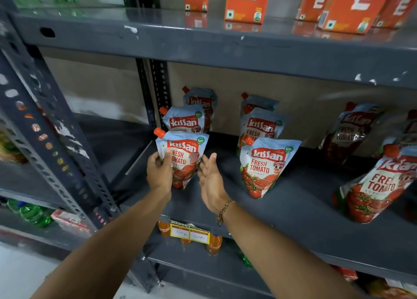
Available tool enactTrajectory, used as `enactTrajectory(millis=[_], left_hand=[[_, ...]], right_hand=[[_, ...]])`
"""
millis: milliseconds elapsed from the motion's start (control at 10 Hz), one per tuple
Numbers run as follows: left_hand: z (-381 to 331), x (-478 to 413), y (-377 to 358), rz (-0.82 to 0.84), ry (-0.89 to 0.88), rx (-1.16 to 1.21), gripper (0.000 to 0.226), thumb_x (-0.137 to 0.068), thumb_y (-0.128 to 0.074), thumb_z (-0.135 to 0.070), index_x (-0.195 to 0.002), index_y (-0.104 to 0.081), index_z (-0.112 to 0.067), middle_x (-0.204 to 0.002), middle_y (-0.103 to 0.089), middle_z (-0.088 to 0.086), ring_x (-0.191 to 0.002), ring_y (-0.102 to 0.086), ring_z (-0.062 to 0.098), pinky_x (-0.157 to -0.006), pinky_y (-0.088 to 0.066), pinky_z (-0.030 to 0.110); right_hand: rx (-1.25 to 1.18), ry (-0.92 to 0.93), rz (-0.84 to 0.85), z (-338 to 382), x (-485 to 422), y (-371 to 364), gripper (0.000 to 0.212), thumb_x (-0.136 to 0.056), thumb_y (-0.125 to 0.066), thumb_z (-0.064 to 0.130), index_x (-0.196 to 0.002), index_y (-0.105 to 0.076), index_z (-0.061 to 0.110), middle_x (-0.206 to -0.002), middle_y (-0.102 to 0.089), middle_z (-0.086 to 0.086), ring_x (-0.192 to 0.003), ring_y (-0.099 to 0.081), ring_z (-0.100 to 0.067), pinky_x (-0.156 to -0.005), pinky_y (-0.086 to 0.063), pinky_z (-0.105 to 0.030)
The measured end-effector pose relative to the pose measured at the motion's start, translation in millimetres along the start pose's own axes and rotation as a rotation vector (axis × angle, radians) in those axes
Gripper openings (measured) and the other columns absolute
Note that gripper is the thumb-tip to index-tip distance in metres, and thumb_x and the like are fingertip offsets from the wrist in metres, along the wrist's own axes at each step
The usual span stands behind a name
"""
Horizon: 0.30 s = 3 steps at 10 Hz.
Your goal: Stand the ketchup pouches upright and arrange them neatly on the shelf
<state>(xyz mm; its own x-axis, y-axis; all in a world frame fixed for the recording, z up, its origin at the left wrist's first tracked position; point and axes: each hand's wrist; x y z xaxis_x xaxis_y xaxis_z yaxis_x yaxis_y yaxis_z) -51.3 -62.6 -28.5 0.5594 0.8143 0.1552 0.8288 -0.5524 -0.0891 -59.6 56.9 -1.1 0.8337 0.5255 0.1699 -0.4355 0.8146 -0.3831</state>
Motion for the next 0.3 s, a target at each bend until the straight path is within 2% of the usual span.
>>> enactTrajectory(millis=[100, 200, 300], left_hand=[[4.1, 5.0, -1.4, -0.127, 0.006, 0.033, 0.059, -0.086, -0.049, -0.052, -0.126, -0.050, -0.008, -0.119, -0.061, 0.002, -0.105, -0.061, 0.019, -0.087, -0.051, 0.035], [13.1, 19.8, 5.6, -0.282, -0.145, -0.154, 0.062, -0.086, -0.042, -0.050, -0.105, -0.055, 0.008, -0.109, -0.061, 0.028, -0.100, -0.061, 0.039, -0.085, -0.049, 0.047], [18.9, 45.1, 15.5, -0.186, -0.359, -0.358, 0.036, -0.093, -0.049, -0.026, -0.111, -0.054, 0.004, -0.111, -0.058, 0.024, -0.102, -0.058, 0.038, -0.089, -0.046, 0.047]], right_hand=[[0.064, 0.004, -0.051, -1.6, -2.2, 4.6, 0.058, -0.099, -0.015, 0.045, -0.146, -0.026, 0.014, -0.145, -0.038, 0.001, -0.137, -0.030, -0.014, -0.109, -0.022, -0.028], [0.135, -0.013, -0.206, -5.7, -3.6, 15.5, 0.055, -0.098, -0.026, 0.046, -0.139, -0.036, 0.011, -0.135, -0.051, -0.015, -0.122, -0.051, -0.026, -0.105, -0.037, -0.037], [0.227, 0.001, -0.255, -11.0, 8.8, 29.5, 0.043, -0.098, -0.032, 0.042, -0.115, -0.053, 0.008, -0.093, -0.063, -0.011, -0.081, -0.061, -0.019, -0.077, -0.050, -0.027]])
Point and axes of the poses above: each hand's wrist, its own x-axis away from the middle knuckle, its own y-axis out of the back of the hand, z = x × y
